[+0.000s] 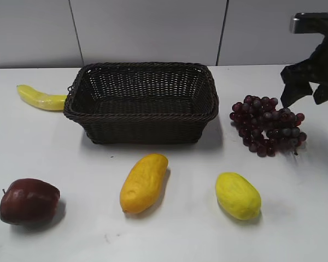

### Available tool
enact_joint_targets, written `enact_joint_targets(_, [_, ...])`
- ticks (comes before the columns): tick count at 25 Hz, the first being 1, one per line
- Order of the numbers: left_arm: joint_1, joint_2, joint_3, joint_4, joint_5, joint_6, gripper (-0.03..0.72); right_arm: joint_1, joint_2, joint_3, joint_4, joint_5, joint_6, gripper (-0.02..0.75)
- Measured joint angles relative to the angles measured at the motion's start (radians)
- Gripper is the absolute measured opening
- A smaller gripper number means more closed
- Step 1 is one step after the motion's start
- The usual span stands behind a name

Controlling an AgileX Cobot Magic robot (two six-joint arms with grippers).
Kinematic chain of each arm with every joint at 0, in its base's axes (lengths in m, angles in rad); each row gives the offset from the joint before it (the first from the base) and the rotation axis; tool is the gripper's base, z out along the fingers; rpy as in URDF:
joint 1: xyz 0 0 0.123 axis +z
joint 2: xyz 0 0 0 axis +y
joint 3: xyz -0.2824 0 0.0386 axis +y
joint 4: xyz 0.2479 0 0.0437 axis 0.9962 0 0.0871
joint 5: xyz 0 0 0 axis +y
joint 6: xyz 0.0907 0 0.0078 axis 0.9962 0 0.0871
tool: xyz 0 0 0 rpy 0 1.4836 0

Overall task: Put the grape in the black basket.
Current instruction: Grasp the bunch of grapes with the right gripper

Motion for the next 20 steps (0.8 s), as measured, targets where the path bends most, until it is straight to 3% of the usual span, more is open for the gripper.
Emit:
enact_joint_targets(14, [0.000,0.000,0.000,0.000,0.000,0.000,0.228,0.020,0.294,-0.140,-0.057,-0.023,-0.016,0.531])
enact_joint_targets(17, [0.000,0.000,0.000,0.000,0.000,0.000,0.228,0.021,0.303,-0.142,-0.060,-0.030,-0.016,0.420])
enact_joint_targets(20, [0.000,0.000,0.000,0.000,0.000,0.000,0.228,0.021,0.302,-0.142,-0.060,-0.025,-0.017,0.195])
